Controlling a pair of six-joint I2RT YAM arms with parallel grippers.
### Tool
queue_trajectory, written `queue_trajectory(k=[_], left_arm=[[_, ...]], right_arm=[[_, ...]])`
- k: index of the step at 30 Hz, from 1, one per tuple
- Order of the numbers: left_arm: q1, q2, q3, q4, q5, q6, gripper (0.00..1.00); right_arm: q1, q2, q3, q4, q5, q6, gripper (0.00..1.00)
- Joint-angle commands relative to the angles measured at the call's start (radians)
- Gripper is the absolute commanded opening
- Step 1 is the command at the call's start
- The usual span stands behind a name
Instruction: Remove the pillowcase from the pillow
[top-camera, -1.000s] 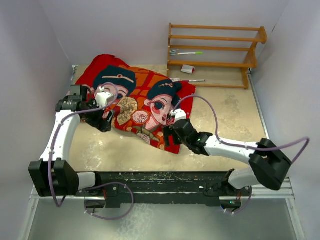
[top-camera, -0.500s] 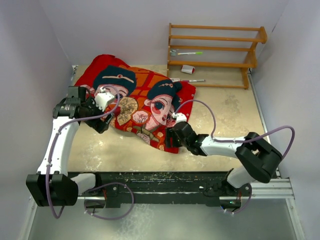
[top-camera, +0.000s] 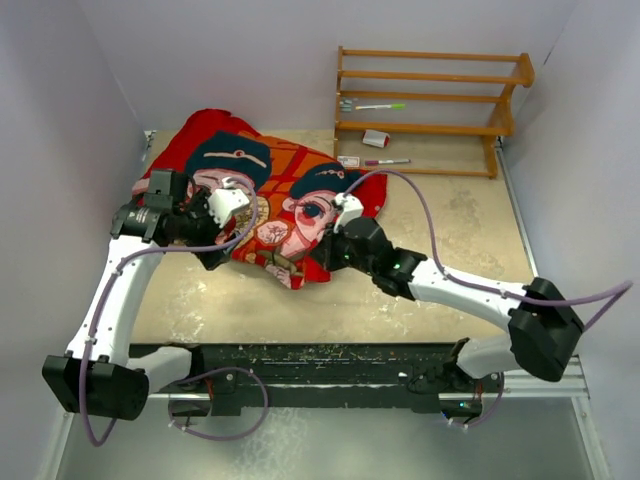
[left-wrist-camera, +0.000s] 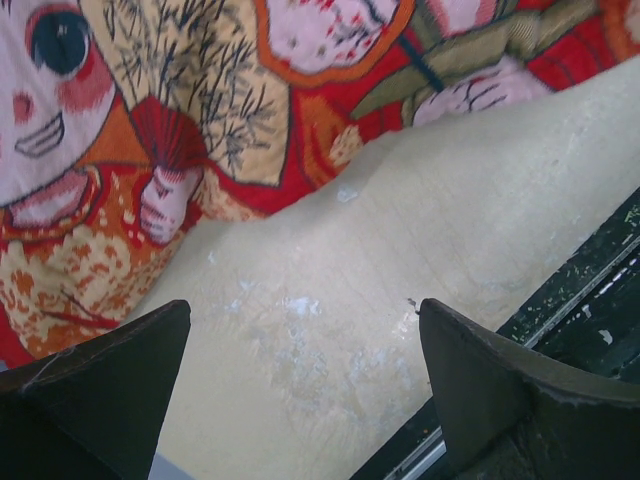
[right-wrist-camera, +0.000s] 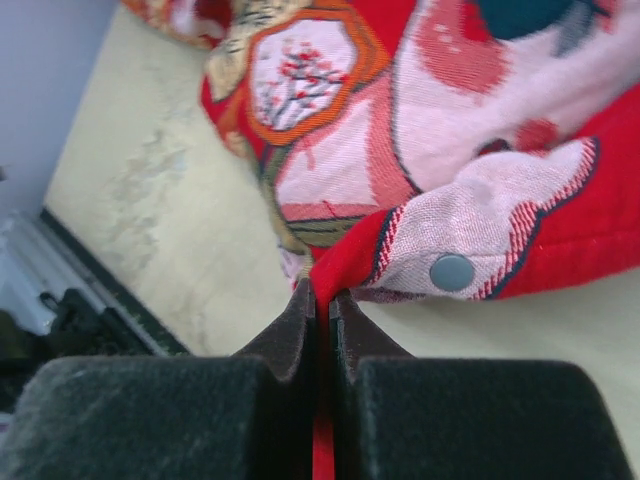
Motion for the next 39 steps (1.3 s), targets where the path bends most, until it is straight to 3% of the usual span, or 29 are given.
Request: queue_trajectory(k=[1,5,6,8,10,15,20,24,27,31,39], left_arm=[[-0.056,0.001,0.05,-0.004,0.018,0.009,0.99],[-0.058,-0.022,0.046,0.001,0.025,0.018,0.99],[-0.058,-0.027,0.045,-0.002,0.032,0.019,0.99],[-0.059,-0.026,0.046,-0.011,0.047,0.021,0.99],[-0.059,-0.021,0.05,-0.028,0.06,0.038,0.99],[-0.112,-0.002,0.055,-0.057,0.056,0.084,0.99],[-0.308,0.058,0.091,-0.045,-0.032,0.07,0.99],[-0.458,0.166,0.143,-0.053,-0.061,0.046,0.99],[-0.575,0.236,0.138,-0.009,-0.088,0.028,0.99],[-0.654,0.366,0.129,0.093,-0.056,-0.025,0.99],[-0.67,0.667,0.236,0.198,0.065,-0.15,0.99]], right_arm=[[0.131,0.061,0.152,0.032,-0.023,0.032,0.0],[0.231,0.163,0.271,-0.02,-0.01,0.046,0.0],[0.242,0.175,0.273,-0.021,-0.019,0.061,0.06],[0.252,0.178,0.243,-0.007,-0.017,0.094,0.27],[0.252,0.154,0.209,-0.065,0.013,0.129,0.55],[0.176,-0.049,0.041,-0.097,0.072,0.189,0.79],[-0.067,-0.245,-0.102,-0.19,0.016,0.195,0.79],[-0.22,-0.311,-0.114,-0.319,0.03,0.134,0.76],[-0.238,-0.331,-0.107,-0.383,0.069,0.123,0.74],[-0.243,-0.375,-0.159,-0.426,0.115,0.169,0.73],[-0.239,-0.53,-0.363,-0.366,0.126,0.317,0.68]])
